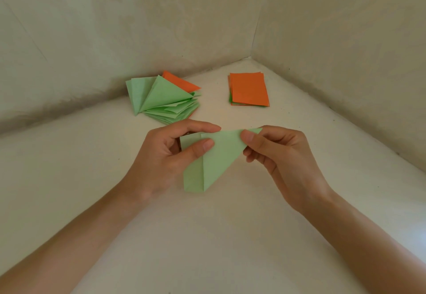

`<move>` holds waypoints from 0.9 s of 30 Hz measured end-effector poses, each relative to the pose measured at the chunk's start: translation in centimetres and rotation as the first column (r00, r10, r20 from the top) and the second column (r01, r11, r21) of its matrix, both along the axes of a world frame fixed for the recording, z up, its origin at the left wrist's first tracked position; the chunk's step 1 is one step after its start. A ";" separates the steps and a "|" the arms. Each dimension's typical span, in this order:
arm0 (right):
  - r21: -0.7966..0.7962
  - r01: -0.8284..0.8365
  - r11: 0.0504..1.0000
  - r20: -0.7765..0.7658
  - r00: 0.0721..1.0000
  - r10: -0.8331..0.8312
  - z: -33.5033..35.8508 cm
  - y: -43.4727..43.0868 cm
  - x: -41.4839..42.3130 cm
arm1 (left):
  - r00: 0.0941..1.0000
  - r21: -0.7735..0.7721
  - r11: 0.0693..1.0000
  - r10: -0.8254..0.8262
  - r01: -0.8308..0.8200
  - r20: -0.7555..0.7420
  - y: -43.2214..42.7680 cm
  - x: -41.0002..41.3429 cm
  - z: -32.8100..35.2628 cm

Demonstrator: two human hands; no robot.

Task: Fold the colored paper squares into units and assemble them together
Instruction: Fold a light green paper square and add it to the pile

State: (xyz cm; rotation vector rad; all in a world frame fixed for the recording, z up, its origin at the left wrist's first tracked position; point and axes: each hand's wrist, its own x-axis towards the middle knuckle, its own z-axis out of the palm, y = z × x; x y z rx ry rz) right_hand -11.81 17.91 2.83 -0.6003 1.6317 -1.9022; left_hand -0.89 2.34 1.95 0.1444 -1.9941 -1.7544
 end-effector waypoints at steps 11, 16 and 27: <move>-0.029 0.027 0.999 -0.007 1.000 -0.027 -0.1 0.1 -0.5 | 0.999 -0.016 1.000 0.001 0.000 0.039 -0.4 -0.4 -0.7; -0.021 0.032 0.999 -0.026 0.999 -0.033 -0.2 0.0 -0.4 | 0.999 -0.023 1.000 0.013 -0.012 0.038 -0.3 -0.6 -0.5; 0.475 0.369 0.799 -0.844 0.447 0.295 -4.0 -0.8 -1.4 | 0.982 -0.750 0.661 0.161 -0.036 0.094 -1.5 -0.9 -2.9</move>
